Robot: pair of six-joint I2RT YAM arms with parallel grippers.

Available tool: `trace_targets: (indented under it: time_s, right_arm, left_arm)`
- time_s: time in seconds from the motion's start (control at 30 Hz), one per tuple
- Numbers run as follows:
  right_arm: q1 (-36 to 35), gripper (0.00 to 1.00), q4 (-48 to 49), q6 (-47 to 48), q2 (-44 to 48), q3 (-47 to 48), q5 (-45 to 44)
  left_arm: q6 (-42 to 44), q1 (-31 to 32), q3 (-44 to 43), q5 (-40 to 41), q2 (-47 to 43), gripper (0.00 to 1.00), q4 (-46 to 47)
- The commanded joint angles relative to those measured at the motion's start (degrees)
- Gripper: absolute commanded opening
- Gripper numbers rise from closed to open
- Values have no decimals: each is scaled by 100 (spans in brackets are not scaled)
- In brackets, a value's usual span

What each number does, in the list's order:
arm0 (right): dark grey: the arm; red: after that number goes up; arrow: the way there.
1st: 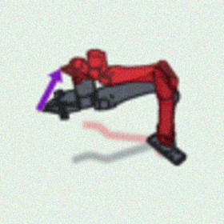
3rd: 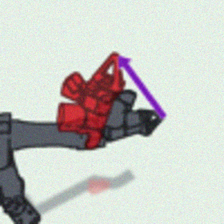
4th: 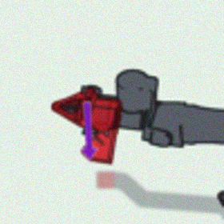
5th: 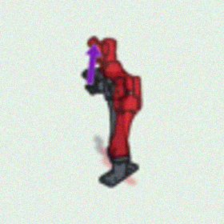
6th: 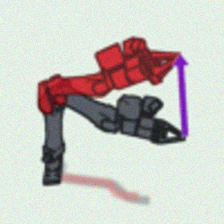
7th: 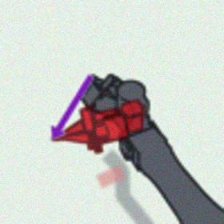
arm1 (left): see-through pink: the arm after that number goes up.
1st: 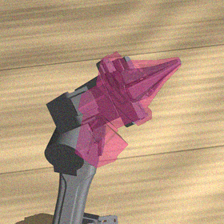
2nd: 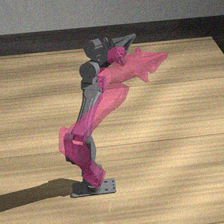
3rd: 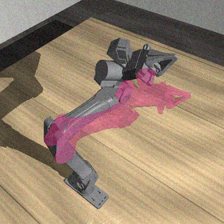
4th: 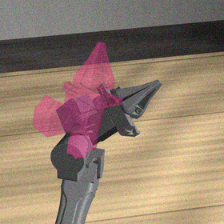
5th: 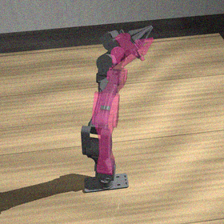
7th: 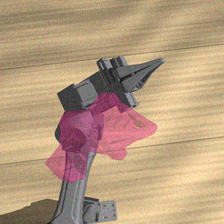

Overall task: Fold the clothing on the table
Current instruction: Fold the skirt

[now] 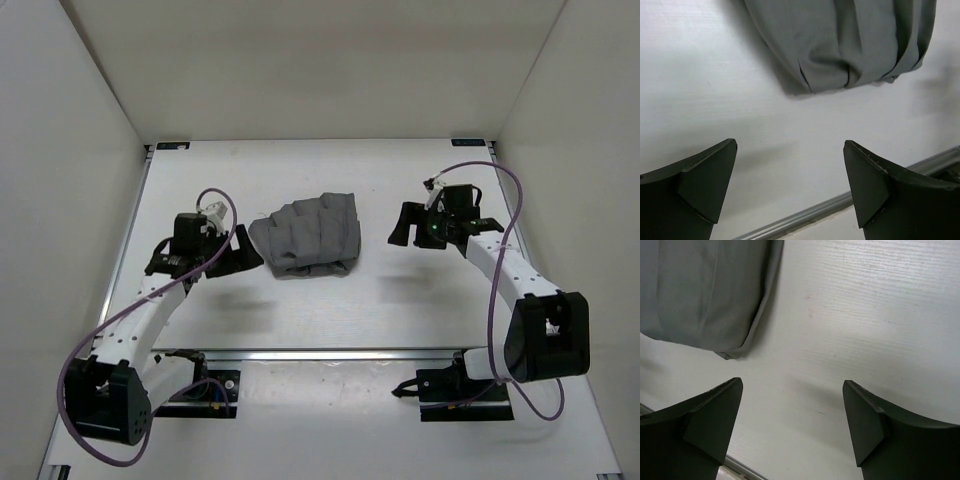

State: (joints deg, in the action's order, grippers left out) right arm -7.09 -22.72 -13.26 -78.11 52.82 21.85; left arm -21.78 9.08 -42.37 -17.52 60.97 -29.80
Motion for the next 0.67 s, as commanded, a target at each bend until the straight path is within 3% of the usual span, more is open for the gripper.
trace_targets:
  time_s: [0.0,0.2,0.63]
  right_arm:
    - [-20,79,233,262,322,-17,65]
    - [6,80,294,254,383,-87,118]
    - [-126,78,241,341,243,-193,-13]
  left_arm:
    - [-493,94,395,-462,-339,98,185]
    - [-652,6,528,-358,-753,98,185]
    - [-608,208,511,-253,-595,99,132]
